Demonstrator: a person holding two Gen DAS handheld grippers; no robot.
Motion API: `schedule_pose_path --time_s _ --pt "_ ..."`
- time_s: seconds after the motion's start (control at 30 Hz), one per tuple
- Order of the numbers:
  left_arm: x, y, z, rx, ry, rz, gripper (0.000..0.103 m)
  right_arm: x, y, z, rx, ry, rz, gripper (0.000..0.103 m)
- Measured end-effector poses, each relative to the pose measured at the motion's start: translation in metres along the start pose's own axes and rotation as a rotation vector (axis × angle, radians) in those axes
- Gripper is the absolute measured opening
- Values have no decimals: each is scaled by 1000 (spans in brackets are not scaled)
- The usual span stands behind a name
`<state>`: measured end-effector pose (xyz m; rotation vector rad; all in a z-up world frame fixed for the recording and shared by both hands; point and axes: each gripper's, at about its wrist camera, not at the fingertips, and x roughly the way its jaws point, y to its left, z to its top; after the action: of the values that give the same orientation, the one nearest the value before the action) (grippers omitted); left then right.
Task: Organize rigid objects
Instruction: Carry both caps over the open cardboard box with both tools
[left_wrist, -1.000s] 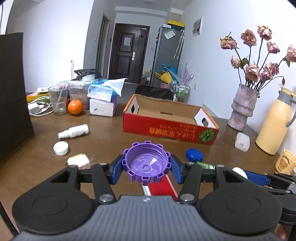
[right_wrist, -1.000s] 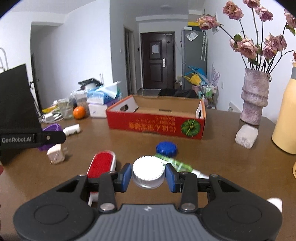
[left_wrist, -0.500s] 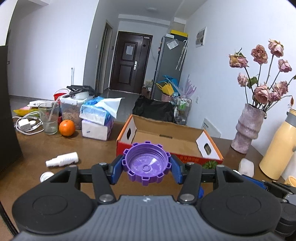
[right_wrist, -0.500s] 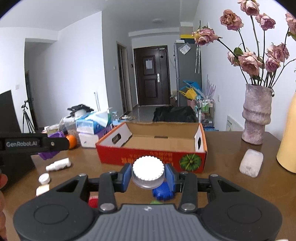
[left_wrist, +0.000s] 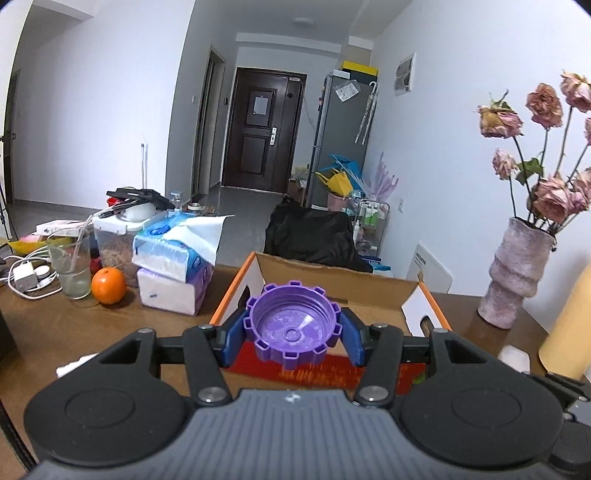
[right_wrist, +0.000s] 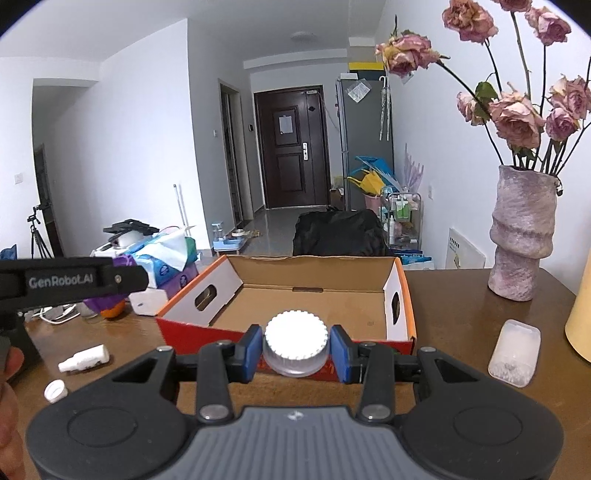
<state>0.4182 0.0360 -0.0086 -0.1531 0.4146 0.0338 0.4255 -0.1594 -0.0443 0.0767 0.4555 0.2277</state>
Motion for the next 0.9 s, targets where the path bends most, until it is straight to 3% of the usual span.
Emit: schedule_pose_path --time_s 0.33,0.7,0.9 --pt "62 -7 14 10 25 33 54 56 -10 27 16 4 -34 39" --pt "135 -7 21 13 96 63 54 119 -17 48 2 66 -77 39" --pt "167 -11 20 64 129 86 54 151 -17 48 -28 126 -98 39"
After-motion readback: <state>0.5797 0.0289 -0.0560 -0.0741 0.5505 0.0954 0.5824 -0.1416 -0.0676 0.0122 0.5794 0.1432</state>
